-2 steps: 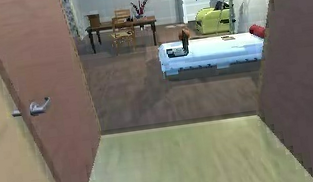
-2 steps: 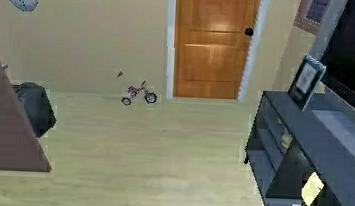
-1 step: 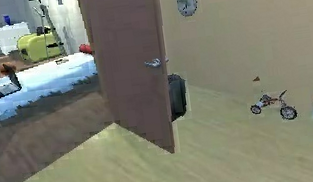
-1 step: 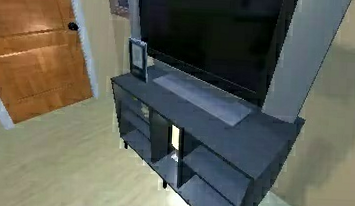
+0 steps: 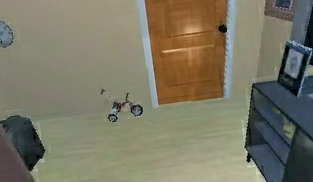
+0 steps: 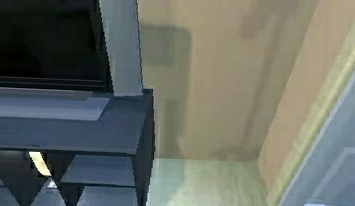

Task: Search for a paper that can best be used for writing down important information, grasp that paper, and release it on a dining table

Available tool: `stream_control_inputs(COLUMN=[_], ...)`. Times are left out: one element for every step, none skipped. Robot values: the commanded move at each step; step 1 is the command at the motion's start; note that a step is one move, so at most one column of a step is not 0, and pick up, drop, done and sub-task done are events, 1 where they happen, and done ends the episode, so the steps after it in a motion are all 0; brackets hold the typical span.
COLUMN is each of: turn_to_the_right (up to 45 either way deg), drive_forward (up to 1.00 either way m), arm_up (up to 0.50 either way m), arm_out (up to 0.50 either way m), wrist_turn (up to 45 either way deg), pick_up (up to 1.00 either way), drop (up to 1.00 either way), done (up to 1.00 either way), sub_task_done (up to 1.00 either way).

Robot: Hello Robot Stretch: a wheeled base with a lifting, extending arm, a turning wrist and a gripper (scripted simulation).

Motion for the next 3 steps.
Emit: stream_control_inputs(turn_to_the_right=[24.0, 3.0, 0.0], drive_forward=[0.00, 0.00, 0.30], arm_up=[0.00, 0.00, 0.00], arm_out=[0.00, 0.00, 0.00], wrist_turn=[0.0, 0.0, 0.0], pick_up=[0.00, 0.00, 0.00], drop=[0.00, 0.00, 0.00], done=[0.00, 0.00, 0.00], sub_task_done=[0.00, 0.00, 0.00])
